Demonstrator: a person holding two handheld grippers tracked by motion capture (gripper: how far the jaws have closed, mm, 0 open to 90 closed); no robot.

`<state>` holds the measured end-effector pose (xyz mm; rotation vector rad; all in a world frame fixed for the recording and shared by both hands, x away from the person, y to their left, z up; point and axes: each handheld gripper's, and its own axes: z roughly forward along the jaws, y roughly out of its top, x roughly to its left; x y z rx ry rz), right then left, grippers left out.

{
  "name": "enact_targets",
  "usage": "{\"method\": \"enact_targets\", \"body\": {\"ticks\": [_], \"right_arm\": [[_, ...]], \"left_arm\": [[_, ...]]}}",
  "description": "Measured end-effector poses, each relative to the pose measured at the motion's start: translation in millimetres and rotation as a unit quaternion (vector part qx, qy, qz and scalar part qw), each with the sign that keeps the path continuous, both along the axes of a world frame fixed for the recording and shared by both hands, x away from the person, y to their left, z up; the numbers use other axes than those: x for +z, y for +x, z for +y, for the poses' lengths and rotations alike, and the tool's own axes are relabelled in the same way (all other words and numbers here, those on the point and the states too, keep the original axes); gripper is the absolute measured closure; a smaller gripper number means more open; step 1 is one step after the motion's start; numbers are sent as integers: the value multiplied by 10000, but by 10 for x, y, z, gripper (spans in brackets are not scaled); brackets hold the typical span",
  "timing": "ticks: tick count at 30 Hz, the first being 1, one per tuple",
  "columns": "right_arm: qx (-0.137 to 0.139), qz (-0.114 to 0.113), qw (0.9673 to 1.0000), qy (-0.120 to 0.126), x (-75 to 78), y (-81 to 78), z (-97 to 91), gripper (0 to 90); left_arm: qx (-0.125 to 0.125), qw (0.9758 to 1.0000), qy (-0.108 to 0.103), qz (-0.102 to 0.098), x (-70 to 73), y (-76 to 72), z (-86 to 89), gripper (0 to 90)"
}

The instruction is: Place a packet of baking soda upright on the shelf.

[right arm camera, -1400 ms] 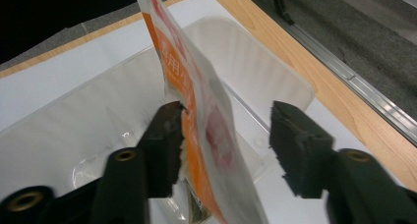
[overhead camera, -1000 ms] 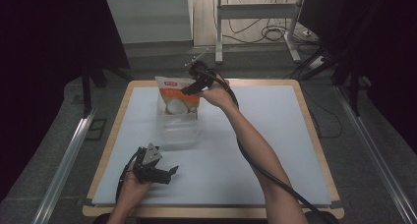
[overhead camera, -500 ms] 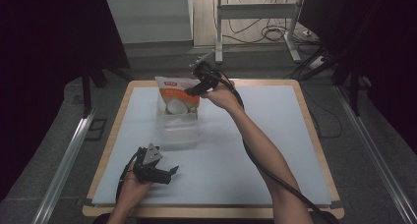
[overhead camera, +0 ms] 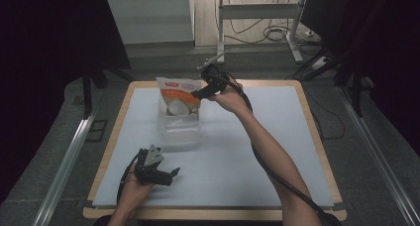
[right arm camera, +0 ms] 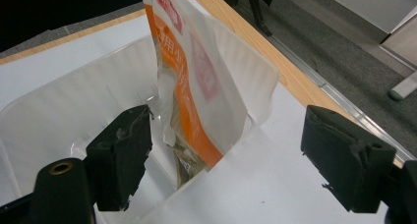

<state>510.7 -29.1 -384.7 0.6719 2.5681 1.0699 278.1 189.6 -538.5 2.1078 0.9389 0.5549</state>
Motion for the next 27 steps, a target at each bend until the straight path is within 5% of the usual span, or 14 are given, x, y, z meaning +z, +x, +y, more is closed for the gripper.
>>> {"method": "enact_targets", "body": {"ticks": [27], "right_arm": [[18, -102, 9998, 142, -113, -250, -335, 83]], "left_arm": [[-6, 10000, 30, -1, 3, -1, -6, 12]]}}
